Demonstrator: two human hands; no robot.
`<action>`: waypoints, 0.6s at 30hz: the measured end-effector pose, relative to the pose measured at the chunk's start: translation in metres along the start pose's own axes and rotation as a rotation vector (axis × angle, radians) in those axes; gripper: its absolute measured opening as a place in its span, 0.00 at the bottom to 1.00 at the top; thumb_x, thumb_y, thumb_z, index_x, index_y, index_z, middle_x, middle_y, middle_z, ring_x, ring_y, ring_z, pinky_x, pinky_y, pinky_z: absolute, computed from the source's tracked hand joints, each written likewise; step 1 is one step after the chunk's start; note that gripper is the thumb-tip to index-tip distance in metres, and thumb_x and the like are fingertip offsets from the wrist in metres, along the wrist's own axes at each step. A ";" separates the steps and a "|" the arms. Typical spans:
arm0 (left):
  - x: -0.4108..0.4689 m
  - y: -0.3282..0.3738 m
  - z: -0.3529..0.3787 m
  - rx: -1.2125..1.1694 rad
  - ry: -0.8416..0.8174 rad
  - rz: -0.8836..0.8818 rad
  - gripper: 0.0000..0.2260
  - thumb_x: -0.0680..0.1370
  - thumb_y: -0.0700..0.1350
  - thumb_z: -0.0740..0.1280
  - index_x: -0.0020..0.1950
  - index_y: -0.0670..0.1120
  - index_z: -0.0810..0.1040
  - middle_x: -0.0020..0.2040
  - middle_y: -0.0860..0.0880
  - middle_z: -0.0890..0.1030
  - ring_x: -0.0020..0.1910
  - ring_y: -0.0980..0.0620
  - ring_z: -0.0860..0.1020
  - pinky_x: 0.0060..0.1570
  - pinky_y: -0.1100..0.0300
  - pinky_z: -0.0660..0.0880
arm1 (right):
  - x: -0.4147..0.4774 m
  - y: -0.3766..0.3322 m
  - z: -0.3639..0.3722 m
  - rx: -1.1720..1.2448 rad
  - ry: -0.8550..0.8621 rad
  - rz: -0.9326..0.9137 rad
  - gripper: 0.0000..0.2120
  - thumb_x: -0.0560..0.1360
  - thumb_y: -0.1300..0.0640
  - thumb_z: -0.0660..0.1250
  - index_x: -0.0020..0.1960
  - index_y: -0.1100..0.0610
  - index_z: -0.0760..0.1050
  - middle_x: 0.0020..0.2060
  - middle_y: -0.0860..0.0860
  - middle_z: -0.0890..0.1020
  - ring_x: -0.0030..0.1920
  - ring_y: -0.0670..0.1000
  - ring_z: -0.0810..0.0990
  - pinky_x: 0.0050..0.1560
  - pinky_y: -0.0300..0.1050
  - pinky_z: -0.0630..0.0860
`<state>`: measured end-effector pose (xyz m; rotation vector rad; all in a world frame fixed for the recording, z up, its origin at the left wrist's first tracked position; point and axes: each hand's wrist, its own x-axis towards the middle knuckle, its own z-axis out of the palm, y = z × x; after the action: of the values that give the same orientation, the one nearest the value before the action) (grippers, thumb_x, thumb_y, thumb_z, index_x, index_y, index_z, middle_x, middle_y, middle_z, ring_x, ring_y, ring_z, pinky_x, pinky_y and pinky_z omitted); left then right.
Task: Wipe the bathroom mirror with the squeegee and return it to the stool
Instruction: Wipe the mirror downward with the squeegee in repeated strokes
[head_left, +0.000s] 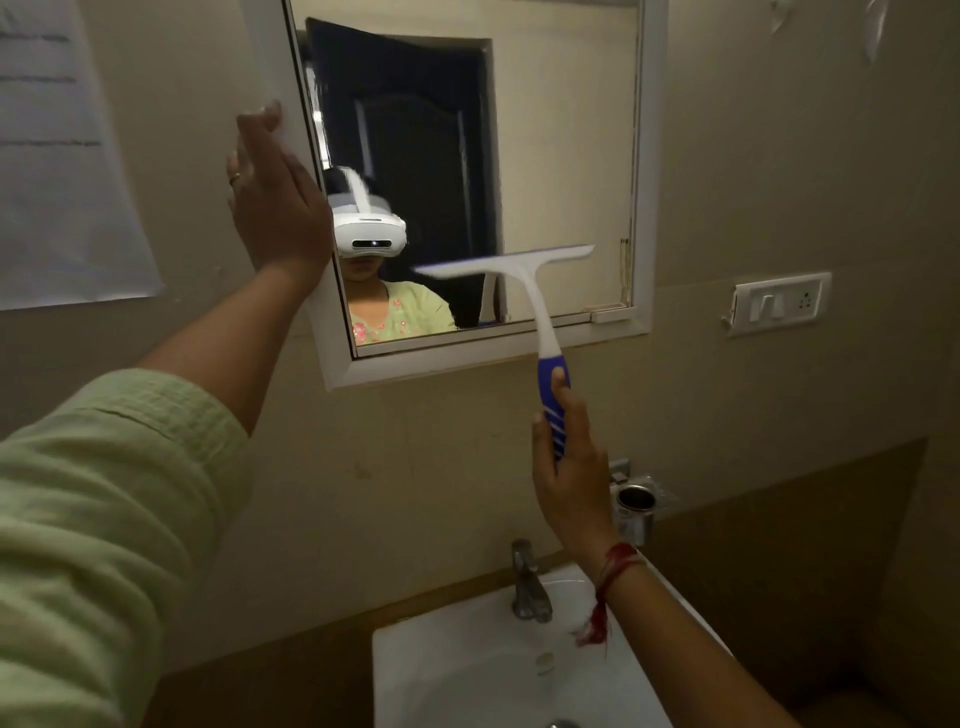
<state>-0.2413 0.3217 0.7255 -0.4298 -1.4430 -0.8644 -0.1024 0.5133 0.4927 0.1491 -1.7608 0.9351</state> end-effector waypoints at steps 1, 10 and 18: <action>0.000 0.000 0.000 0.000 -0.001 0.002 0.16 0.79 0.42 0.48 0.62 0.38 0.68 0.63 0.47 0.76 0.60 0.50 0.74 0.61 0.56 0.69 | 0.006 -0.003 0.000 0.010 0.009 0.004 0.22 0.77 0.47 0.53 0.69 0.43 0.54 0.47 0.51 0.74 0.34 0.41 0.73 0.33 0.32 0.72; 0.002 -0.001 0.000 -0.009 0.003 0.019 0.16 0.79 0.41 0.49 0.61 0.37 0.69 0.62 0.46 0.76 0.60 0.48 0.74 0.60 0.58 0.67 | -0.040 0.018 -0.002 -0.037 -0.016 0.049 0.25 0.77 0.53 0.57 0.69 0.40 0.53 0.48 0.52 0.75 0.37 0.45 0.75 0.37 0.40 0.77; 0.001 -0.001 0.000 -0.022 0.001 0.012 0.17 0.79 0.43 0.48 0.61 0.38 0.69 0.61 0.47 0.77 0.59 0.50 0.75 0.58 0.57 0.70 | -0.004 0.000 -0.001 0.023 0.021 0.034 0.23 0.77 0.51 0.55 0.71 0.43 0.55 0.45 0.51 0.74 0.33 0.46 0.74 0.32 0.38 0.75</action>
<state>-0.2418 0.3204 0.7262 -0.4539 -1.4303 -0.8715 -0.0998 0.5128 0.4898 0.1243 -1.7387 0.9786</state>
